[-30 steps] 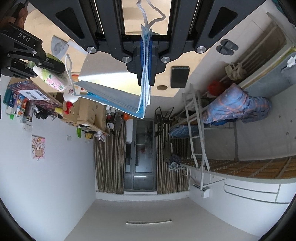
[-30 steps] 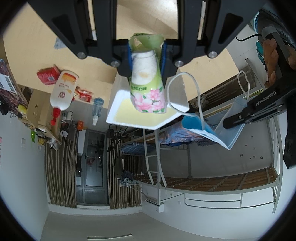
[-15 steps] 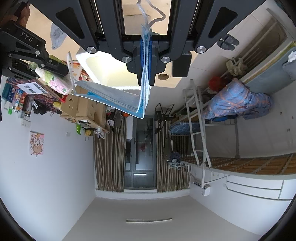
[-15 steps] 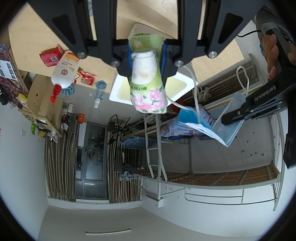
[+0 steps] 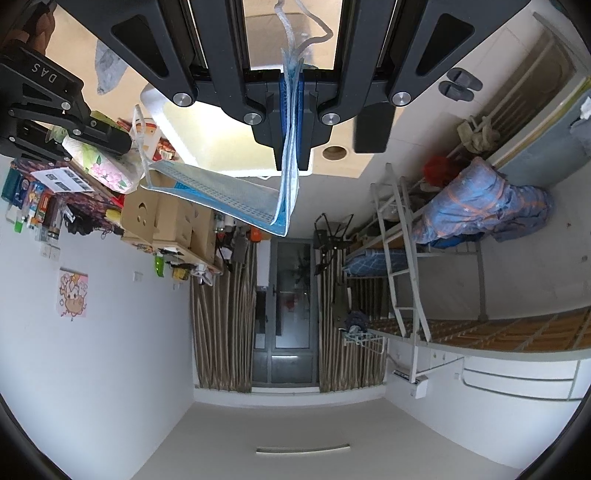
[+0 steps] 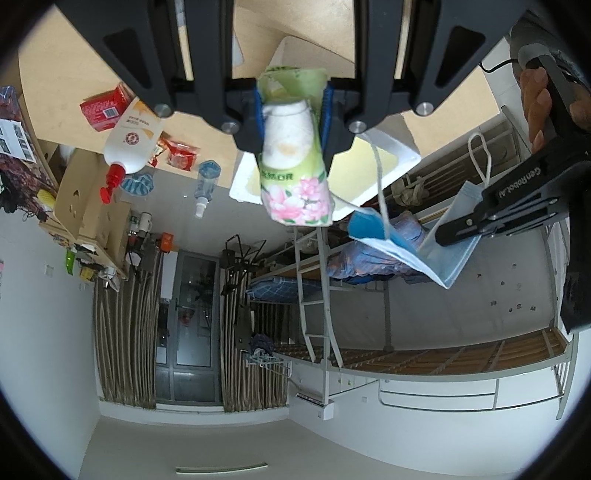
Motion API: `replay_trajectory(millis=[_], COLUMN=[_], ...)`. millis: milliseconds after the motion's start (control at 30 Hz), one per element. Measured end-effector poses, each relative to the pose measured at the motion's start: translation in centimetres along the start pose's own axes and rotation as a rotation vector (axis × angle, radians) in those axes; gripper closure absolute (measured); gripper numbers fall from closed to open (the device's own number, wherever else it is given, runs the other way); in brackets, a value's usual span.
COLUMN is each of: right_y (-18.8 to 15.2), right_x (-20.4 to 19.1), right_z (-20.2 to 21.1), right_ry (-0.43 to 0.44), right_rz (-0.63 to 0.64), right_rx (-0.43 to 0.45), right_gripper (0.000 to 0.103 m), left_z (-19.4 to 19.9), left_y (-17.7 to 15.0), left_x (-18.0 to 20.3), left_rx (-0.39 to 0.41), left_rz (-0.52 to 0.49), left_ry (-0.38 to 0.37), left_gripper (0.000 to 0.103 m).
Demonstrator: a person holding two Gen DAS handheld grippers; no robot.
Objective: Organize soft objects
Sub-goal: 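Carry the blue mask and tissue packet above the white foam box, then lower the blue mask into the foam box and open the left gripper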
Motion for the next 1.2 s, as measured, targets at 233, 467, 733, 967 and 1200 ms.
replay_trajectory(millis=[233, 467, 733, 967, 1200], right_y=[0.5, 0.9, 0.7, 0.5, 0.6], right_x=[1.3, 1.9, 2.8, 3.0, 3.1], right_z=[-0.6, -1.5, -2.5, -2.8, -2.9], right_ry=[-0.019, -0.035, -0.039, -0.041, -0.044], right_rz=[-0.019, -0.014, -0.038, -0.042, -0.046], right_rx=[0.002, -0.008, -0.020, -0.035, -0.040], right_gripper=[0.076, 0.076, 0.075, 0.075, 0.076], left_z=[-3.5, -6.8, -9.8, -11.5, -14.0], left_y=[1.0, 1.6, 1.4, 0.8, -0.6], left_x=[0.9, 2.0, 2.4, 2.4, 2.9], left_rx=[-0.012, -0.032, -0.077, -0.116, -0.216], left_rz=[-0.012, -0.016, -0.019, -0.021, -0.024], left_ry=[-0.015, -0.053, -0.058, -0.072, -0.096], left_gripper=[0.099, 0.099, 0.099, 0.099, 0.099])
Point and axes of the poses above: each gripper's, at about its wrist camera, not at the fingertips, and z roughly against the way its jaws point, x to its right, y to its top, the point moved 6 cm from there along -z, roughly the way its jaws point, and after that the axes turned 2 degrees about -y, right-handed, at the moved point
